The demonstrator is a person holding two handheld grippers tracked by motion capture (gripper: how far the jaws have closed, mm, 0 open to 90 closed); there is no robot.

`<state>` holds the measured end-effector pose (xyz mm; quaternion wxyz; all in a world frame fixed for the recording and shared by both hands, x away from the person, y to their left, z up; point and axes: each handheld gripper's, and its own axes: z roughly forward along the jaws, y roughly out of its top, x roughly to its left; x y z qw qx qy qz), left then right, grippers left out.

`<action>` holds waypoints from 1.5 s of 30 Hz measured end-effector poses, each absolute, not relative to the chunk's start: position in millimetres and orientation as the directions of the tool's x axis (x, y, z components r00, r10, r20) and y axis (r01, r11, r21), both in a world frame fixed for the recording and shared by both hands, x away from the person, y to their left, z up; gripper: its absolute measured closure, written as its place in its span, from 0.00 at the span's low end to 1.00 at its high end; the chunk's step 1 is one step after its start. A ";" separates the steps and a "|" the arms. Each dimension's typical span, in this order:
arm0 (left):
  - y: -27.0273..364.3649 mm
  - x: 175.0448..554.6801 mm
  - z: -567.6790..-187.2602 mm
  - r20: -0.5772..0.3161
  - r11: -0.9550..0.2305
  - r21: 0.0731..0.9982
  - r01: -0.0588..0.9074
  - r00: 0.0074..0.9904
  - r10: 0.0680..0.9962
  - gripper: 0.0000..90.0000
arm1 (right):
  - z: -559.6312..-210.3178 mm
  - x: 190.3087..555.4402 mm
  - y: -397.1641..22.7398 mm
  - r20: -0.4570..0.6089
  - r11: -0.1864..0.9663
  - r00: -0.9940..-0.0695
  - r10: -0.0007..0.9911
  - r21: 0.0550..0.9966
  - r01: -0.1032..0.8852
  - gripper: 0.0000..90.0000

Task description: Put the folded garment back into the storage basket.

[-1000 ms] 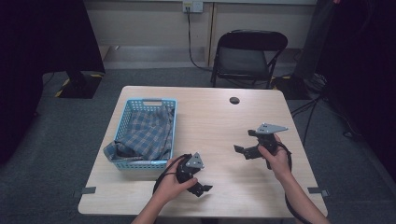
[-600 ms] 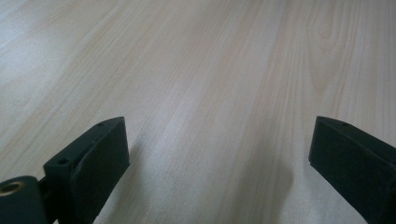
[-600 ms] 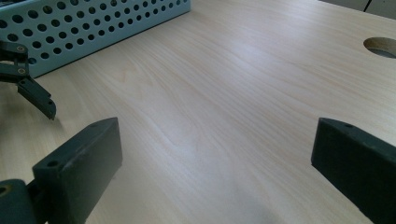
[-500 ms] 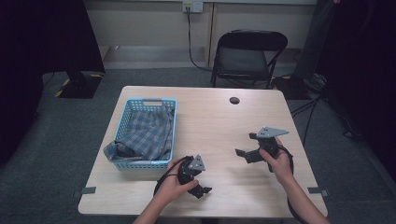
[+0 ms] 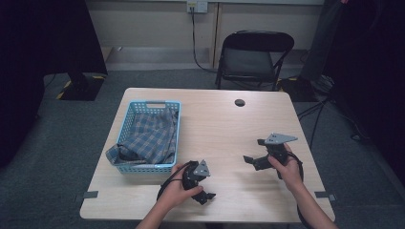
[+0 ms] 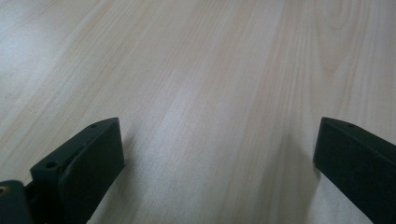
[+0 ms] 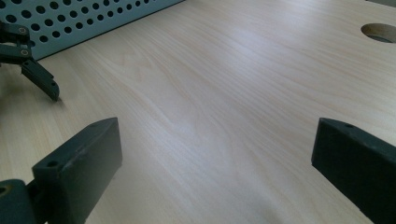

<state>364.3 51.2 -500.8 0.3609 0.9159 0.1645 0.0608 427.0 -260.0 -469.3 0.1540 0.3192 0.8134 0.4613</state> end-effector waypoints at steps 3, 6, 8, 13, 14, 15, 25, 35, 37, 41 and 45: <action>52.0 364.1 -502.4 -0.007 -0.676 0.691 0.254 0.939 0.344 0.00 | -469.9 425.3 -261.6 0.046 0.370 -0.747 0.664 0.848 0.381 0.01; 54.2 363.6 -504.7 -0.009 -0.657 0.713 0.246 0.940 0.342 0.00 | -471.0 423.4 -262.7 0.044 0.377 -0.749 0.661 0.844 0.382 0.02; 54.8 363.4 -504.7 -0.008 -0.658 0.712 0.244 0.940 0.340 0.00 | -472.4 422.4 -263.4 0.045 0.381 -0.748 0.662 0.840 0.388 0.02; 55.1 363.6 -504.7 -0.008 -0.659 0.712 0.242 0.942 0.336 0.00 | -475.0 420.3 -265.0 0.053 0.379 -0.748 0.662 0.837 0.394 0.02; 55.1 363.6 -504.7 -0.008 -0.659 0.712 0.242 0.942 0.336 0.00 | -475.5 419.8 -265.1 0.052 0.380 -0.749 0.660 0.837 0.393 0.02; 55.2 363.6 -504.7 -0.009 -0.659 0.712 0.241 0.942 0.336 0.00 | -476.0 419.2 -265.2 0.051 0.382 -0.749 0.660 0.836 0.393 0.02; 55.4 363.8 -504.8 -0.008 -0.660 0.712 0.239 0.943 0.333 0.00 | -476.0 412.0 -267.4 0.045 0.396 -0.756 0.653 0.830 0.392 0.02; 55.4 363.8 -504.8 -0.009 -0.658 0.713 0.240 0.942 0.334 0.00 | -477.1 406.0 -275.9 0.057 0.387 -0.754 0.654 0.832 0.398 0.02; 55.3 363.8 -504.9 -0.009 -0.658 0.713 0.240 0.942 0.335 0.00 | -477.2 404.8 -278.5 0.055 0.388 -0.751 0.657 0.830 0.400 0.02; 55.3 363.8 -504.9 -0.009 -0.658 0.713 0.241 0.942 0.334 0.00 | -477.5 402.2 -283.5 0.058 0.383 -0.749 0.660 0.831 0.403 0.02; 55.3 363.8 -504.9 -0.009 -0.658 0.713 0.240 0.942 0.335 0.00 | -477.0 398.8 -287.5 0.062 0.379 -0.748 0.661 0.833 0.403 0.02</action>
